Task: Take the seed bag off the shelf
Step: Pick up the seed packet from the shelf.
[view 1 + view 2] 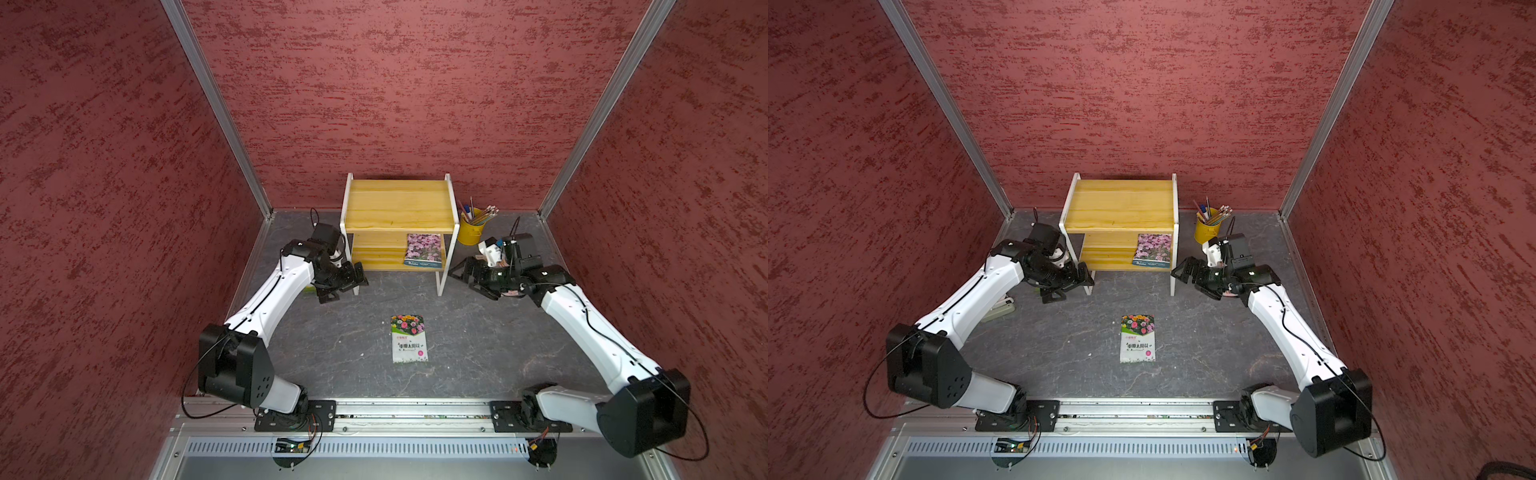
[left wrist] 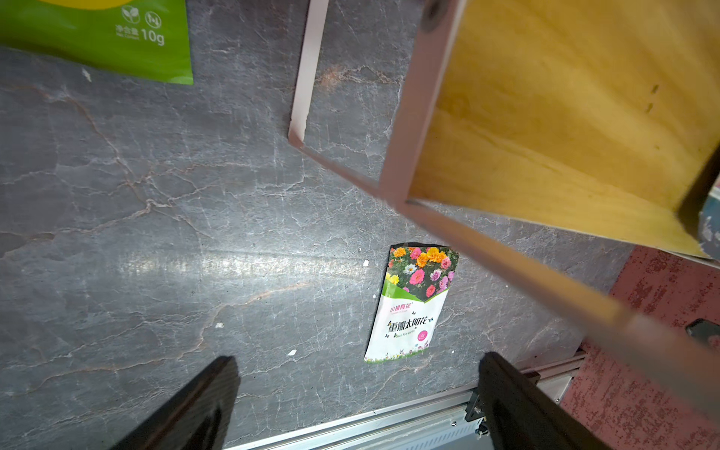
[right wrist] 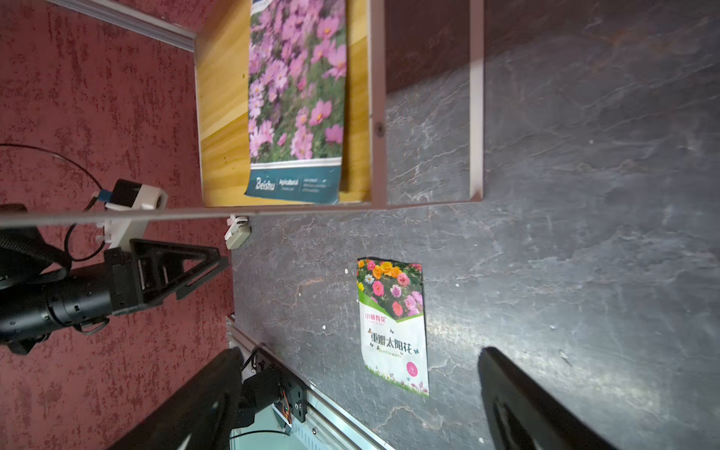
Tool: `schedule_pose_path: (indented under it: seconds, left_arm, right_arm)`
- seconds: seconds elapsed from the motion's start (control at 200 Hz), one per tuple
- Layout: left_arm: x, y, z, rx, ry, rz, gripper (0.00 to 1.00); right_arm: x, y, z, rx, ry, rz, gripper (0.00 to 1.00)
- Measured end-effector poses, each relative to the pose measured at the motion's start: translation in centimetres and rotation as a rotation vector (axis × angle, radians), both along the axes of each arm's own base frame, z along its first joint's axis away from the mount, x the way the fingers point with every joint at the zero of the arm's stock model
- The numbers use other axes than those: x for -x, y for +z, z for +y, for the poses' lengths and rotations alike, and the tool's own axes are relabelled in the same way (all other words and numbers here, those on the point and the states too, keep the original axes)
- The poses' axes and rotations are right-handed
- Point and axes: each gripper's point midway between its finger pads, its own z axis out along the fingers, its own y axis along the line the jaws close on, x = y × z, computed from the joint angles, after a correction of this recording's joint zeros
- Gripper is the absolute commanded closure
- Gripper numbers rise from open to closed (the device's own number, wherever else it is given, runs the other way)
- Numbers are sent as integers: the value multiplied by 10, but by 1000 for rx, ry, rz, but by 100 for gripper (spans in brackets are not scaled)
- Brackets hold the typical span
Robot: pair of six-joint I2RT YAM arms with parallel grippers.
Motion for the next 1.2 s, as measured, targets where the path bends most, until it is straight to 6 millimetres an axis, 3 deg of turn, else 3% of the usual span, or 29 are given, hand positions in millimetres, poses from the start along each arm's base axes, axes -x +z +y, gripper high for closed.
schedule_pose_path:
  seconds: [0.22, 0.366, 0.521, 0.932, 1.197]
  left_arm:
    - [3, 1, -3, 3, 2, 4, 0]
    - [8, -1, -2, 4, 11, 10, 0]
    - [12, -3, -1, 1, 16, 17, 0]
    - [14, -4, -1, 0, 25, 23, 0]
    - [14, -4, -1, 2, 28, 24, 0]
  right_arm:
    - [-48, 0, -14, -28, -51, 10, 2]
    - [-89, 1, -4, -53, -21, -12, 2]
    - [-117, -11, 4, -66, 12, -3, 2]
    - [-140, -34, 15, -104, 39, 3, 2]
    - [-137, -47, 31, -101, 78, 18, 2]
